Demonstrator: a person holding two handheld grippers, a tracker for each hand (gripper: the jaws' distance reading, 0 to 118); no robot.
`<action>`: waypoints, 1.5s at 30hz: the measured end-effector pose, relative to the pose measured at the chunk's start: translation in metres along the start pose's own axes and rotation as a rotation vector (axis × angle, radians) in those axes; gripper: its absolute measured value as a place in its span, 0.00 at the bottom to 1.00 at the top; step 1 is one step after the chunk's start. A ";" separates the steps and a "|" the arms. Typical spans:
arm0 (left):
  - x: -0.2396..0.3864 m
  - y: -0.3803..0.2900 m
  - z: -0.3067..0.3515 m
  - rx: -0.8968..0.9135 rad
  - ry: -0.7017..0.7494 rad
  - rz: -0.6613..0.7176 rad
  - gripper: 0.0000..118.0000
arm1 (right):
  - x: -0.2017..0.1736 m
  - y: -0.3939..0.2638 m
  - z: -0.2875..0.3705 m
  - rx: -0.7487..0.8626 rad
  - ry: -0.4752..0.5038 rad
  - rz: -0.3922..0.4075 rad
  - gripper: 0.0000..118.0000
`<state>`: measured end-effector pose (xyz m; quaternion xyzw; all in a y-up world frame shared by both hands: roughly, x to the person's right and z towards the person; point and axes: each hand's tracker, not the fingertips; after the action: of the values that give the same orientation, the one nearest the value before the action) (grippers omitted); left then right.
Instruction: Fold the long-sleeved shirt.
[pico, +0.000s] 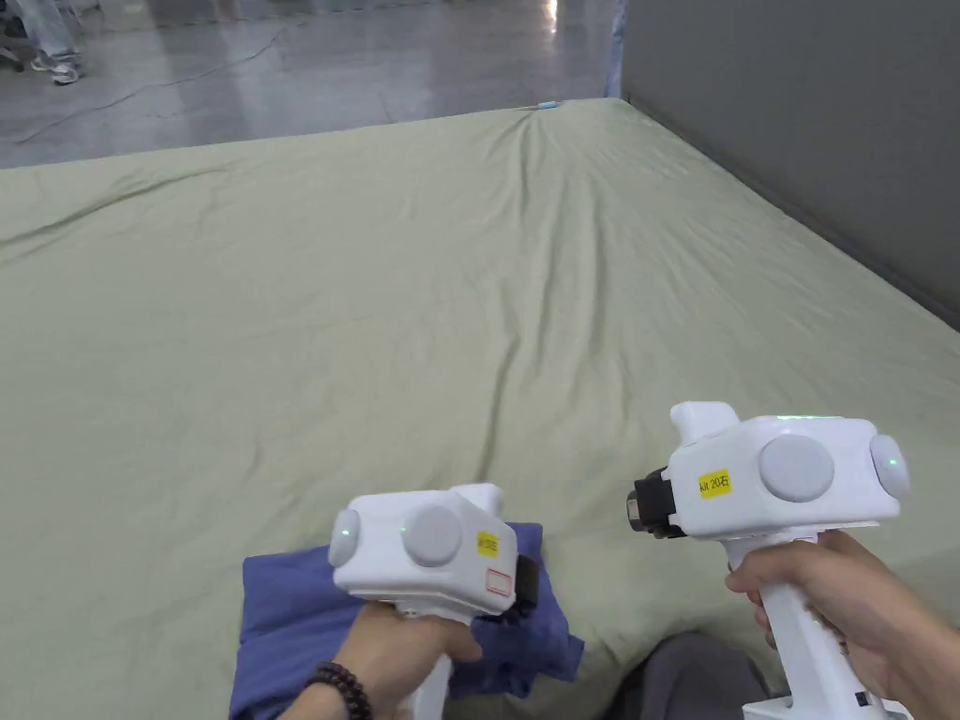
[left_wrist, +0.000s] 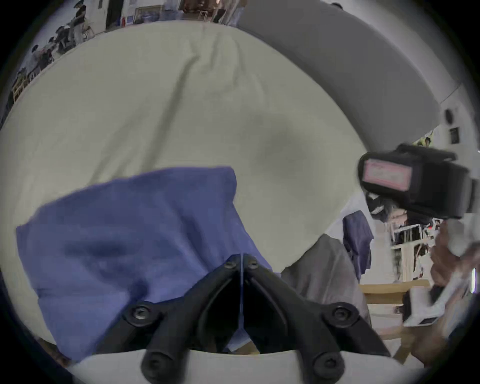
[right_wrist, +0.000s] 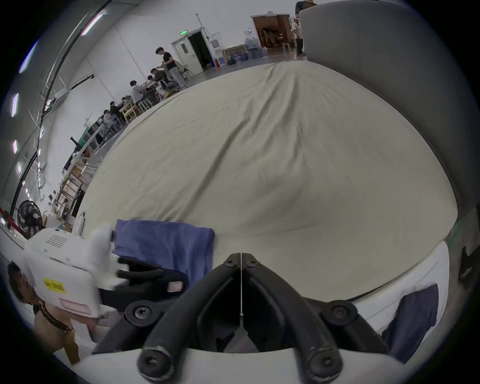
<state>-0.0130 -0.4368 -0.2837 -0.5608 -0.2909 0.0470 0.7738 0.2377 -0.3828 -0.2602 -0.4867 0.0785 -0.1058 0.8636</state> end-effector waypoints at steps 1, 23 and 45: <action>-0.006 0.001 0.017 0.041 0.002 -0.001 0.00 | -0.007 0.002 -0.003 -0.001 0.019 0.004 0.00; -0.165 -0.082 0.128 0.283 -0.035 0.368 0.00 | -0.096 -0.023 -0.117 -0.239 0.176 0.129 0.00; -0.231 -0.107 0.062 0.320 -0.394 0.676 0.93 | -0.094 -0.023 -0.124 -0.230 0.193 0.124 0.00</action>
<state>-0.2625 -0.5161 -0.2673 -0.4775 -0.2218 0.4490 0.7219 0.1147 -0.4724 -0.3009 -0.5643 0.2026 -0.0888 0.7954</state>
